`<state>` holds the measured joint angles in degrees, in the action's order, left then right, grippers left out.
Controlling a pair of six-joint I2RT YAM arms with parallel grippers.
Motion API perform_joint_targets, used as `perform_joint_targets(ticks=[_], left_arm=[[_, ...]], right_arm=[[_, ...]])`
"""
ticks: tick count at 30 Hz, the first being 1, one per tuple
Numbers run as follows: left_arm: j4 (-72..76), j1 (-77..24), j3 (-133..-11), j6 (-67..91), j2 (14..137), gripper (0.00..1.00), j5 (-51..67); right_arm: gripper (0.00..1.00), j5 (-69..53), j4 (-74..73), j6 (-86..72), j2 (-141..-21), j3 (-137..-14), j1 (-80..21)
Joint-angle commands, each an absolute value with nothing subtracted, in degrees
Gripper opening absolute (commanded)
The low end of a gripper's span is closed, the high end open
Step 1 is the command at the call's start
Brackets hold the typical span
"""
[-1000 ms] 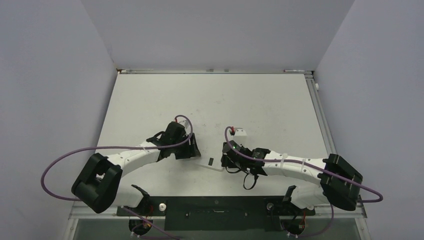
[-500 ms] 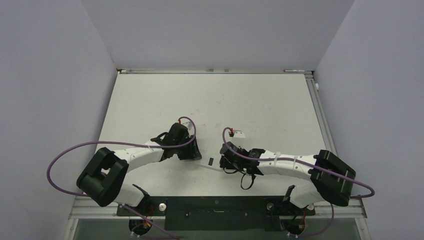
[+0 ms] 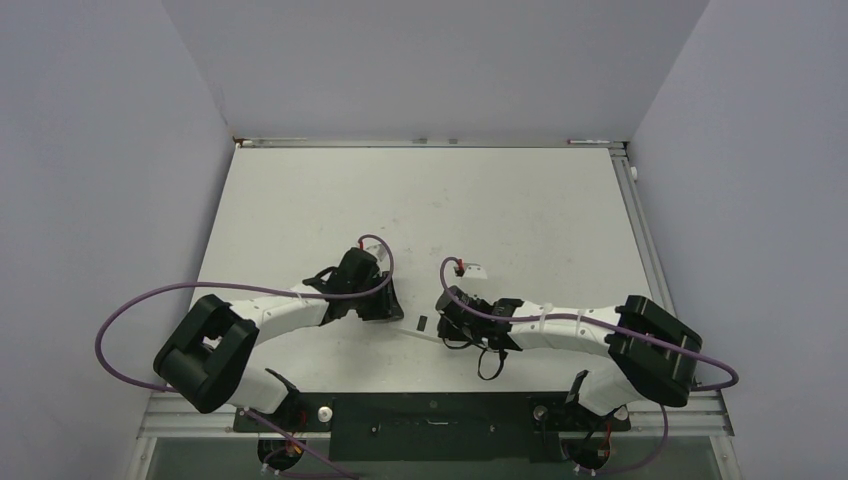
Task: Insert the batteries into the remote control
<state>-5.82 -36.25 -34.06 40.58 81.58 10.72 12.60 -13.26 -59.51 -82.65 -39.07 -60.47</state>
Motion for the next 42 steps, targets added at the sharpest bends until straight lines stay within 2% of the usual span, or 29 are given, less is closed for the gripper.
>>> perform_joint_targets(ticks=[1, 10, 33, 37, 42], left_arm=[[-4.6, -37.8, -32.7, 41.8, 82.4, 0.32, 11.1], [-3.8, -39.7, -31.5, 43.5, 81.5, 0.29, 11.2], [-4.2, -43.7, -31.0, 45.0, 80.4, 0.26, 9.3], [-8.5, -43.5, -32.9, 43.0, 79.2, 0.29, 5.9], [-12.7, -43.2, -35.8, 41.0, 77.9, 0.39, 2.2]], right_arm=[[0.27, 13.1, -11.7, -60.4, -83.8, -39.7, -61.0], [0.18, 13.1, -12.1, -60.8, -85.1, -39.2, -61.9], [0.14, 13.2, -12.6, -61.7, -89.5, -40.1, -65.7], [0.16, 14.4, -15.9, -59.2, -88.5, -42.1, -65.6], [0.20, 15.3, -19.7, -55.4, -87.6, -45.0, -65.7]])
